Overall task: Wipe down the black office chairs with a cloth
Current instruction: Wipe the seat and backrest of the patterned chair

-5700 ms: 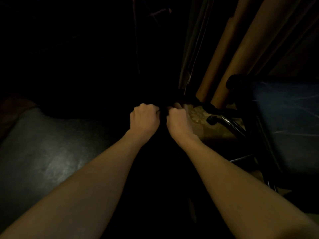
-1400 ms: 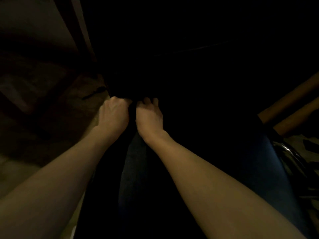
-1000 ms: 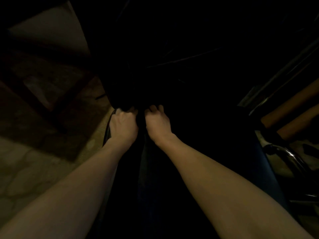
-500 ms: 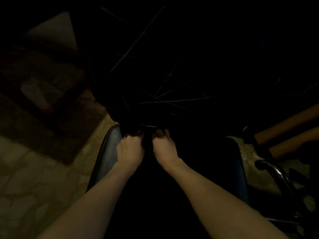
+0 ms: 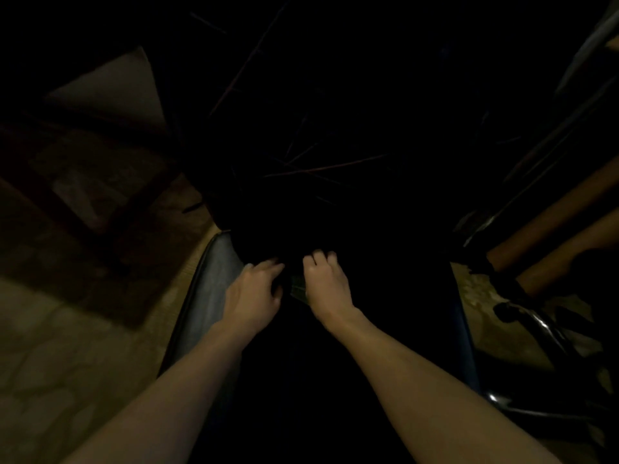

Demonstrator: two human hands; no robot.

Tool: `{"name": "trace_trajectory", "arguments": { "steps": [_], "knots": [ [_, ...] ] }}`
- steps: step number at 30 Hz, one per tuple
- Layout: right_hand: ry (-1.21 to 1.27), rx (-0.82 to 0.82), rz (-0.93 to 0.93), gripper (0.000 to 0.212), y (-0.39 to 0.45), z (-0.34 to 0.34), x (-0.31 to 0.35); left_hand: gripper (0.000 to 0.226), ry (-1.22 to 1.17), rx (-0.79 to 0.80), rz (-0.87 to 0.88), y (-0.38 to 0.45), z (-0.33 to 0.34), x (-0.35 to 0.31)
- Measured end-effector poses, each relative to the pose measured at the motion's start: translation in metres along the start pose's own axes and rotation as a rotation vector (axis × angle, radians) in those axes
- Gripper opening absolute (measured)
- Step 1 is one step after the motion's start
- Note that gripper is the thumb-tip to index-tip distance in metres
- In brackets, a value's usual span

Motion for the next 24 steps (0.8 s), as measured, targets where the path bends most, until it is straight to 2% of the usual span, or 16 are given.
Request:
{"name": "trace_trajectory", "arguments": {
  "steps": [3, 5, 11, 13, 18, 22, 24],
  "knots": [
    [-0.011, 0.013, 0.029, 0.045, -0.04, -0.005, -0.005, 0.049, 0.058, 0.15, 0.045, -0.032, 0.006, -0.022],
    [-0.021, 0.035, 0.054, 0.048, -0.073, -0.004, -0.005, 0.05, 0.098, 0.183, 0.069, -0.059, 0.013, -0.033],
    [0.014, 0.08, 0.098, 0.058, -0.156, 0.0, 0.004, 0.07, 0.047, 0.321, 0.022, -0.143, 0.024, -0.046],
    [0.037, 0.066, 0.128, 0.053, -0.171, -0.001, 0.01, 0.064, 0.033, 0.305, 0.007, -0.162, 0.019, -0.05],
    [0.127, 0.011, 0.192, 0.044, -0.194, -0.001, 0.028, 0.027, 0.188, 0.128, 0.042, -0.195, -0.001, -0.061],
    [0.138, 0.016, 0.137, 0.041, -0.232, 0.006, 0.043, 0.026, 0.275, 0.116, 0.088, -0.242, 0.003, -0.057],
    [0.164, 0.012, 0.084, 0.041, -0.25, 0.01, 0.045, 0.028, 0.214, 0.083, 0.102, -0.257, 0.007, -0.05]
  ]
}}
Point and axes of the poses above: each hand's wrist, its own y-axis towards the middle knuckle, its own z-axis out of the palm, x = y × z, the point moved 2 cm from there along y, towards the middle knuckle, and after that the axes turned 10 degrees about -z, right-handed, at the moved point
